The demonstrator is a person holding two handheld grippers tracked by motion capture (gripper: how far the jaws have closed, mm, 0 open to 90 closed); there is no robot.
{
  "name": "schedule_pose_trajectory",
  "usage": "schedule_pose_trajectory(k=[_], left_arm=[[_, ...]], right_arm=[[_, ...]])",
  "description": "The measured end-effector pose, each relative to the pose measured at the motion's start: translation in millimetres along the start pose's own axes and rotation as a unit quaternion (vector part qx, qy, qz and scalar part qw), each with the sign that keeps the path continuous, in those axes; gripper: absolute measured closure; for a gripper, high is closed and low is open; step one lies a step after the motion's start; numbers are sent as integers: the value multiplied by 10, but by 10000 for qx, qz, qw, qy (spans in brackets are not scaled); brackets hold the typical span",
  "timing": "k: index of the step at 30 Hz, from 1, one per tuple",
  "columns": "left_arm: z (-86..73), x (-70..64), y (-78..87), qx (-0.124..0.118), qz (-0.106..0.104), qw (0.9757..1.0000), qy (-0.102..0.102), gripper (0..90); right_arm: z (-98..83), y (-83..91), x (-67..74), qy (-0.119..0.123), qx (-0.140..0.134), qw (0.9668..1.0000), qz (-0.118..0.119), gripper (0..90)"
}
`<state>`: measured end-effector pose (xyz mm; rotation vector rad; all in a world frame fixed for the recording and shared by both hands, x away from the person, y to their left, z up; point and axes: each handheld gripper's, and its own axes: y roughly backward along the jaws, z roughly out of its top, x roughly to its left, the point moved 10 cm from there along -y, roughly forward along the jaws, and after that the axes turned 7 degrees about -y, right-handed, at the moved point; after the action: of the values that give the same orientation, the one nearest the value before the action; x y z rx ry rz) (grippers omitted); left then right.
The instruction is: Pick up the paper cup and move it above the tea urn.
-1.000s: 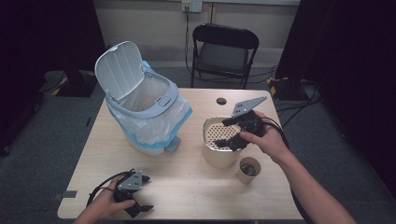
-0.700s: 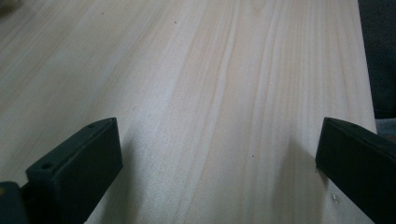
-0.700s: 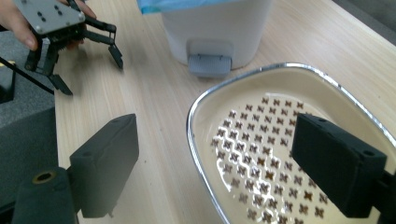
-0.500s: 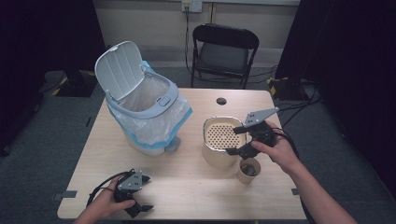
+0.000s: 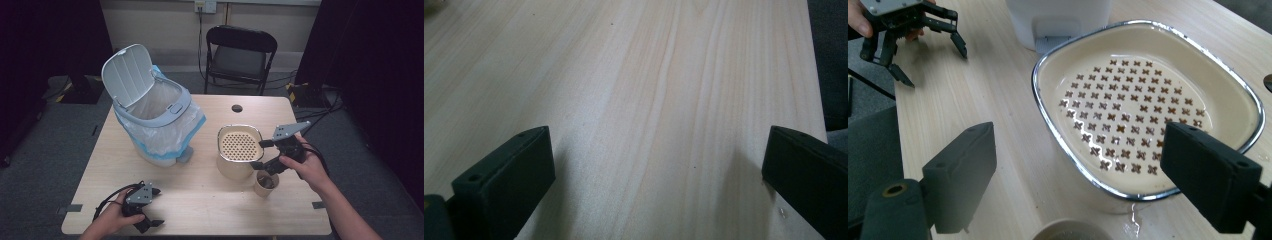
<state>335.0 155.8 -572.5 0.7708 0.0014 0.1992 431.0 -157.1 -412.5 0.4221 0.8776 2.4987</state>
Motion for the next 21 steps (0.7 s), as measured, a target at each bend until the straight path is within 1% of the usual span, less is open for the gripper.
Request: schedule_pose_trajectory(k=[5,7,10,12,16,21], left_arm=[[-2,0,1,8,1,10000,2,0],[-3,1,2,17,1,10000,0,0],[-1,0,0,5,-1,10000,-5,0],[2,0,-1,-7,0,10000,-6,0],[0,0,0,-1,1,10000,0,0],[-3,0,1,15,1,10000,0,0]], right_arm=[[-101,25,-4,0,61,10000,-47,145],[-146,48,-2,-39,57,10000,-33,145],[-224,66,-22,-35,89,9999,-94,145],[-253,70,-24,-90,54,9999,-79,145],[-324,86,-36,-70,60,9999,-139,145],[-390,123,-32,-92,54,9998,-144,144]])
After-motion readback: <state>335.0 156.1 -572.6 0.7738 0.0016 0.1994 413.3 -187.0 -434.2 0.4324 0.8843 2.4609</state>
